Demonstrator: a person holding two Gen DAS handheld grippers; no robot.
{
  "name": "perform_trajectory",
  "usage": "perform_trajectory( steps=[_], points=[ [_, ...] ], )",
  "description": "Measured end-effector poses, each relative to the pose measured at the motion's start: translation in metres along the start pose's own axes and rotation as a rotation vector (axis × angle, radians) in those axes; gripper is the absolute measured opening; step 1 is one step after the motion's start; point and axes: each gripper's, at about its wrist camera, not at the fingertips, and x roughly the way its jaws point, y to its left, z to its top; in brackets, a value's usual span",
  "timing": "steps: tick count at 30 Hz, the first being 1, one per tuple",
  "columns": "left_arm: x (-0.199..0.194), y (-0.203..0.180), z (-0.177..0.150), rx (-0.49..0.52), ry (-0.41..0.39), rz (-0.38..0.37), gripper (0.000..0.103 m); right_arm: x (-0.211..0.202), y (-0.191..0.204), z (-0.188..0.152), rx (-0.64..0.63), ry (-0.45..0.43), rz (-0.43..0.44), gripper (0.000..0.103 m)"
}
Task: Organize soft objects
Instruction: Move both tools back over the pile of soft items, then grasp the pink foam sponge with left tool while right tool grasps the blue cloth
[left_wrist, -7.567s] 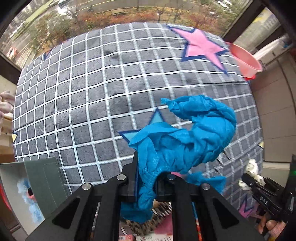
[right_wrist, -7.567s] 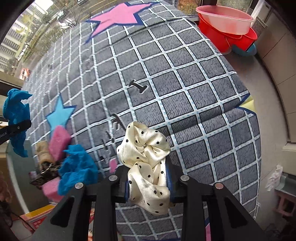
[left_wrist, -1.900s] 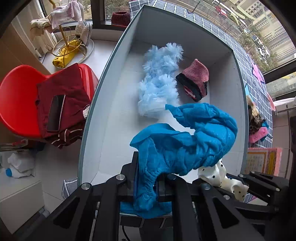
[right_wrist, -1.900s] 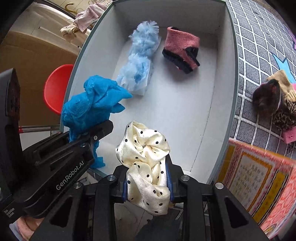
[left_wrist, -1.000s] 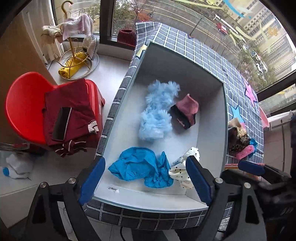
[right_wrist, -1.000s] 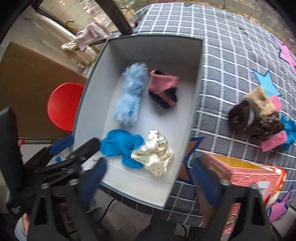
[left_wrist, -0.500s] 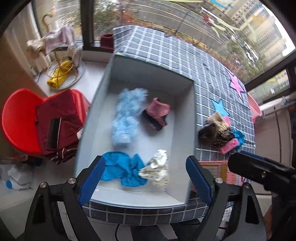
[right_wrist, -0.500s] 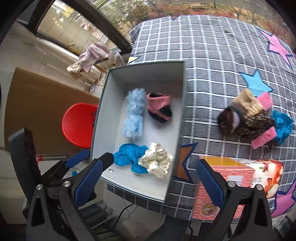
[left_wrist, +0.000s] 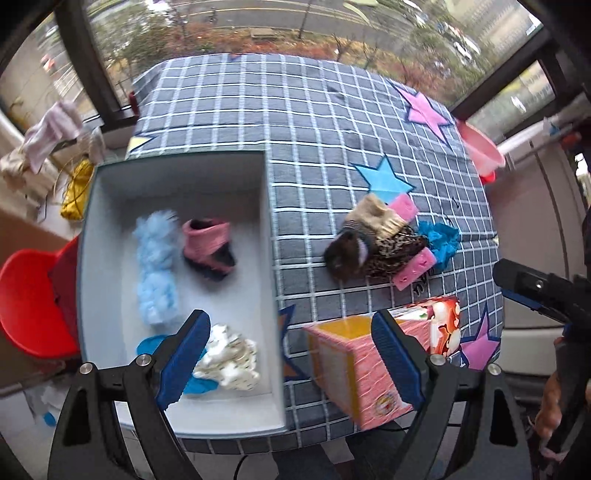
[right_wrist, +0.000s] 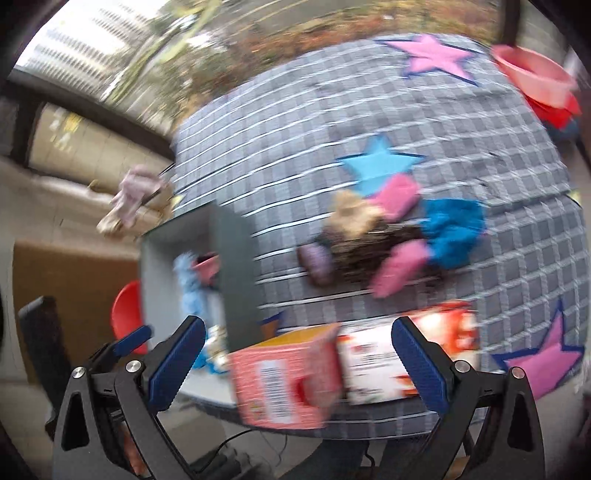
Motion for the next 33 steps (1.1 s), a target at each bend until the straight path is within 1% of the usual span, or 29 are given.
perform_trajectory(
  steps=[4,5,8,11,13,17,20,22,24,26,29,30,33],
  points=[
    [0.019,-0.031,0.020,0.050,0.048,0.016,0.091,0.004,-0.060,0.008,0.132,0.011,-0.055,0.101],
    [0.023,-0.038,0.024,0.063,0.059,0.024,0.091,0.007,-0.077,0.011,0.171,0.021,-0.064,0.101],
    [0.041,-0.058,0.040,0.110,0.099,0.059,0.091,0.016,-0.113,0.016,0.250,0.045,-0.075,0.101],
    [0.064,-0.076,0.056,0.164,0.144,0.110,0.091,0.028,-0.141,0.022,0.310,0.071,-0.077,0.101],
    [0.078,-0.086,0.064,0.192,0.172,0.143,0.091,0.035,-0.153,0.028,0.329,0.085,-0.071,0.101],
    [0.094,-0.098,0.076,0.172,0.217,0.128,0.091,0.052,-0.164,0.041,0.344,0.110,-0.060,0.101],
    [0.106,-0.109,0.081,0.169,0.242,0.156,0.091,0.068,-0.171,0.056,0.348,0.133,-0.052,0.101],
    [0.111,-0.116,0.083,0.161,0.261,0.154,0.091,0.078,-0.174,0.064,0.350,0.140,-0.051,0.101],
    [0.116,-0.122,0.083,0.158,0.271,0.154,0.091,0.088,-0.175,0.074,0.350,0.142,-0.053,0.101],
    [0.119,-0.127,0.083,0.155,0.269,0.172,0.091,0.101,-0.173,0.083,0.342,0.147,-0.053,0.101],
    [0.126,-0.125,0.091,0.112,0.273,0.188,0.091,0.115,-0.164,0.092,0.298,0.149,-0.054,0.101],
    [0.129,-0.124,0.094,0.097,0.278,0.190,0.091,0.122,-0.159,0.094,0.265,0.157,-0.062,0.101],
    [0.135,-0.125,0.101,0.080,0.285,0.204,0.091,0.136,-0.149,0.094,0.175,0.173,-0.132,0.101]
  ],
)
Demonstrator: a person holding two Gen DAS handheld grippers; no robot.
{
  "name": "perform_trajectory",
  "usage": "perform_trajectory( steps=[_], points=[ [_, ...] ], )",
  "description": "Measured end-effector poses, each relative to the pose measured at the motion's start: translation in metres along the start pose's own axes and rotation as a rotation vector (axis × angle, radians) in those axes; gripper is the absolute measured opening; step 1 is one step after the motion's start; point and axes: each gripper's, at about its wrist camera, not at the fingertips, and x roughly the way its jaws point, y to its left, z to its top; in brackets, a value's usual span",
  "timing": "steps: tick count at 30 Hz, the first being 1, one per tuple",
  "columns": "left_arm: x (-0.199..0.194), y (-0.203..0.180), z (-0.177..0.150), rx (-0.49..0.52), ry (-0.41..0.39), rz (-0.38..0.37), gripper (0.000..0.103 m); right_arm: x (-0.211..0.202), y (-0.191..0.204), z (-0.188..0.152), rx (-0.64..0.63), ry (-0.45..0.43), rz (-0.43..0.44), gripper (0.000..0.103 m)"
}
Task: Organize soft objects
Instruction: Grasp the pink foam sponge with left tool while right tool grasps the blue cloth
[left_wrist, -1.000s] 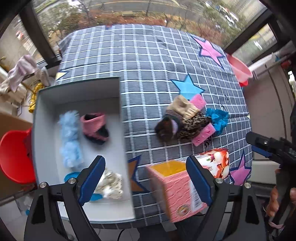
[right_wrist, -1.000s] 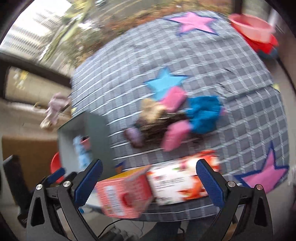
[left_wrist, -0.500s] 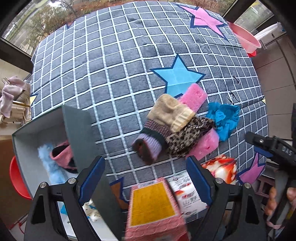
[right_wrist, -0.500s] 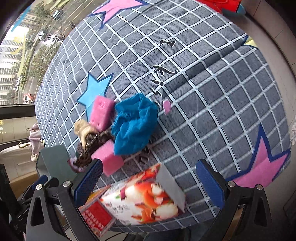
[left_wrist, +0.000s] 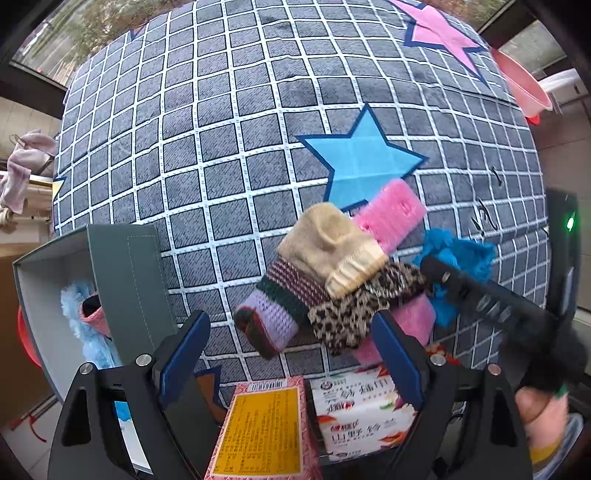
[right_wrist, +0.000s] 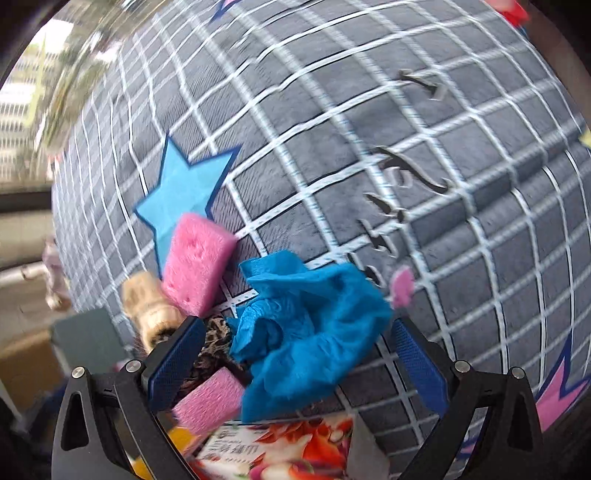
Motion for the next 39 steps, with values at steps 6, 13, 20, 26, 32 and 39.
perform_trajectory(
  steps=[6,13,20,26,32,39],
  points=[
    [0.003,-0.031,0.012,0.121,-0.033,0.079,0.091,0.002,-0.025,-0.005,-0.050,-0.013,-0.146,0.101],
    [0.025,-0.087,0.028,0.317,-0.062,0.140,0.091,-0.015,-0.094,-0.001,0.038,-0.041,-0.207,0.101],
    [0.053,-0.117,0.041,0.415,-0.076,0.181,0.091,-0.041,-0.152,-0.007,0.148,-0.087,-0.116,0.101],
    [0.070,-0.126,0.043,0.441,-0.053,0.147,0.091,-0.057,-0.134,-0.014,0.043,-0.126,-0.001,0.101],
    [0.088,-0.122,0.043,0.419,-0.031,0.115,0.091,-0.029,-0.098,-0.013,-0.073,-0.090,-0.036,0.101],
    [0.099,-0.109,0.041,0.392,-0.021,0.055,0.094,0.001,-0.079,-0.017,-0.147,-0.052,-0.173,0.102]
  ],
)
